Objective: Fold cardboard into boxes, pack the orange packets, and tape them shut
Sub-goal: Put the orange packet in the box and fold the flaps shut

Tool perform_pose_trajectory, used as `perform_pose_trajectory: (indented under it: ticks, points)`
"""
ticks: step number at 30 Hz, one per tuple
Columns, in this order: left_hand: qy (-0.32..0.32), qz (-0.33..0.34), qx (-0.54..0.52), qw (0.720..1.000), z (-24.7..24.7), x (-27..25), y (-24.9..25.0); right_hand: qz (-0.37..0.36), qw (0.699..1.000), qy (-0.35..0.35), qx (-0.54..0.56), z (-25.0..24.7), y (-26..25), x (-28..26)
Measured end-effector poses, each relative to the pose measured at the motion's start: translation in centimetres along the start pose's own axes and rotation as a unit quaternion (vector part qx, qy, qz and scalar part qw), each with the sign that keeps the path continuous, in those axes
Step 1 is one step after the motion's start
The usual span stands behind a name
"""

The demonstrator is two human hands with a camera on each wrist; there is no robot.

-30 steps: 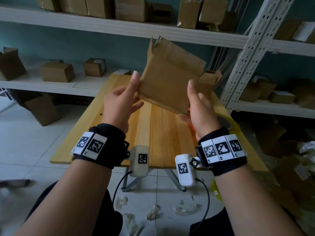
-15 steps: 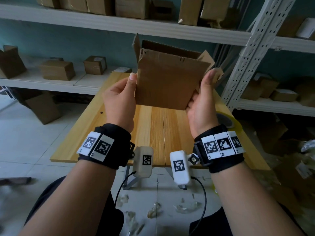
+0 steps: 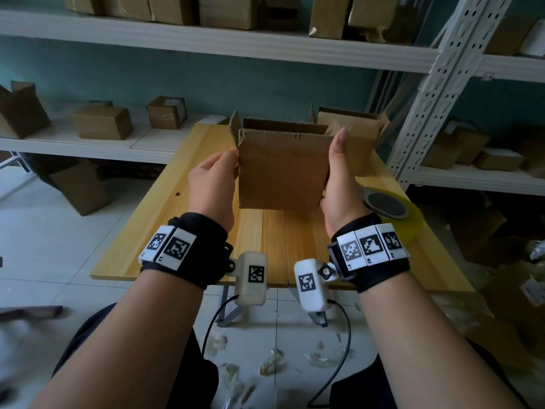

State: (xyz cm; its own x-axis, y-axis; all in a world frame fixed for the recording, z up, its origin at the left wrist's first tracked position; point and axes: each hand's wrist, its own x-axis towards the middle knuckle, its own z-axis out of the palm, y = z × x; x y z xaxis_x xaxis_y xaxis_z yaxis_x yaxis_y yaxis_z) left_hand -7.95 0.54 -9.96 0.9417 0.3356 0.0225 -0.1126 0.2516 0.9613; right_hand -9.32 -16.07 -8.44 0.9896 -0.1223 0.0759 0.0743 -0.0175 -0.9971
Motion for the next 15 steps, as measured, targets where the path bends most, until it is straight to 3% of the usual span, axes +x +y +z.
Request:
perform_pose_trajectory:
  ticks: [5,15]
  points:
    - [0.042,-0.048,0.019,0.998,-0.3,0.7,-0.7,0.023,0.996,0.016,-0.085,0.0,0.5,-0.2]
    - [0.076,-0.074,0.053,0.993,0.0,0.8,-0.2,0.033,0.993,0.045,-0.1,-0.6,0.9,0.1]
